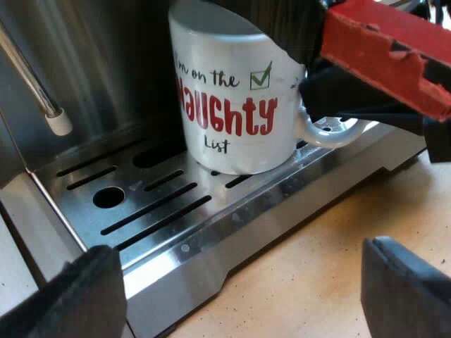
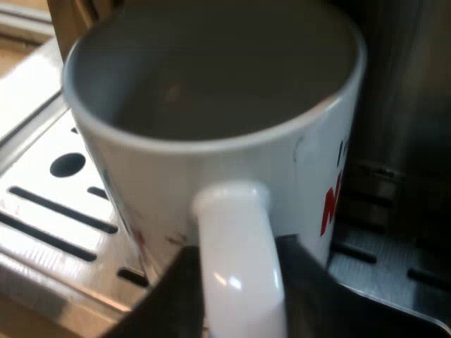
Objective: Place mug into machine
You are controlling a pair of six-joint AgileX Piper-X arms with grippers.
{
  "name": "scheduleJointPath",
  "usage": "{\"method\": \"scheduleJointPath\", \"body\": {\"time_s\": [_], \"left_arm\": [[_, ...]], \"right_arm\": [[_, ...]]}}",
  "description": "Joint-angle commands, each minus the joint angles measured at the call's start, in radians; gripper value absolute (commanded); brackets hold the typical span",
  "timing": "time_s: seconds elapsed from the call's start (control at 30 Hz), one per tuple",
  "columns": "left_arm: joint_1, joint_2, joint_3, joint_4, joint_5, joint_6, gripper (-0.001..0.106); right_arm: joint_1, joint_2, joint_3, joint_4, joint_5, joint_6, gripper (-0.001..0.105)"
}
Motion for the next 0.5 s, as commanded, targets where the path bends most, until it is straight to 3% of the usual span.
{"method": "scheduleJointPath", "body": {"time_s": [0.03,0.3,0.5], "left_arm": [[-0.003,0.000,-0.004,-0.015,-0.008,-0.004,0.071],[-0.003,0.000,-0.004,-0.015,-0.008,-0.004,0.071],[-0.003,0.000,-0.004,-0.015,-0.008,-0.004,0.071]], "right_arm": [[0.001,-0.012,-0.015,-0.031,0.006,0.022,0.055],[0.003,-0.058,0.020,-0.031,0.006,0.046,0.057],[0.035,-0.093,0.096,-0.031,0.006,0.051,0.056]]}}
